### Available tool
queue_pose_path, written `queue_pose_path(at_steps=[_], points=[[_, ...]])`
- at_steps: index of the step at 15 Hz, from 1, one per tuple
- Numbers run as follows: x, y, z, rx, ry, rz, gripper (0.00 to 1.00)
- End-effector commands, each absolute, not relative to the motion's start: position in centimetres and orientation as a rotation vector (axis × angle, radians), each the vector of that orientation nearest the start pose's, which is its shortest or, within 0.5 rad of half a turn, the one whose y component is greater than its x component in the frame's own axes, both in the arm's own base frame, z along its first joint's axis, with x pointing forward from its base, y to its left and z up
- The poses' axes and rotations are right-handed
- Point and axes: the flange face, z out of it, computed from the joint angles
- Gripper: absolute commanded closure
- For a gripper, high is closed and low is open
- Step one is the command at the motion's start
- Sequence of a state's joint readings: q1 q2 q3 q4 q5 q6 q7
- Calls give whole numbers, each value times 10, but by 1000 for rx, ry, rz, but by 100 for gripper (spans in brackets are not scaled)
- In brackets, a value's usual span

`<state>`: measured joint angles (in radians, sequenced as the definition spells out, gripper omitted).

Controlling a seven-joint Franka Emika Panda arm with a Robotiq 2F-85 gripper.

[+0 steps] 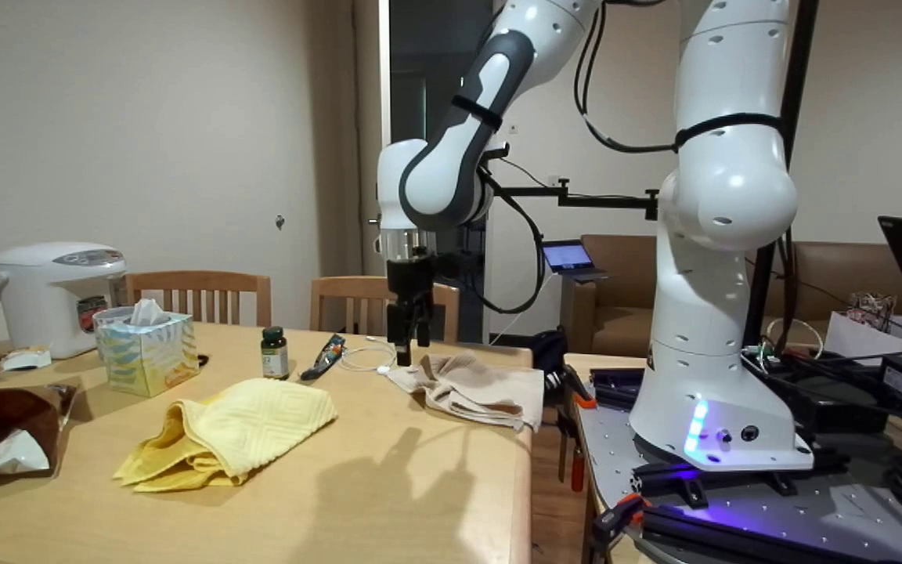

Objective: Use the white towel to wipe the table

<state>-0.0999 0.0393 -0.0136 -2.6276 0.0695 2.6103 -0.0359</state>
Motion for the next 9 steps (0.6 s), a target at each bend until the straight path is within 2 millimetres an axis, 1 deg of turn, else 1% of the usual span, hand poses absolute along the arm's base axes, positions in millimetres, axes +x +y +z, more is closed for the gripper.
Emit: queue_pose_path(at_steps=[1,3,6,7,9], points=[[402,-11,250,-3103,108,125,0],[396,9,257,-3104,64,147,0],[389,30,265,-3100,40,183,0],[399,21,257,-3104,22,168,0],[399,25,260,-3105,10,163,0]])
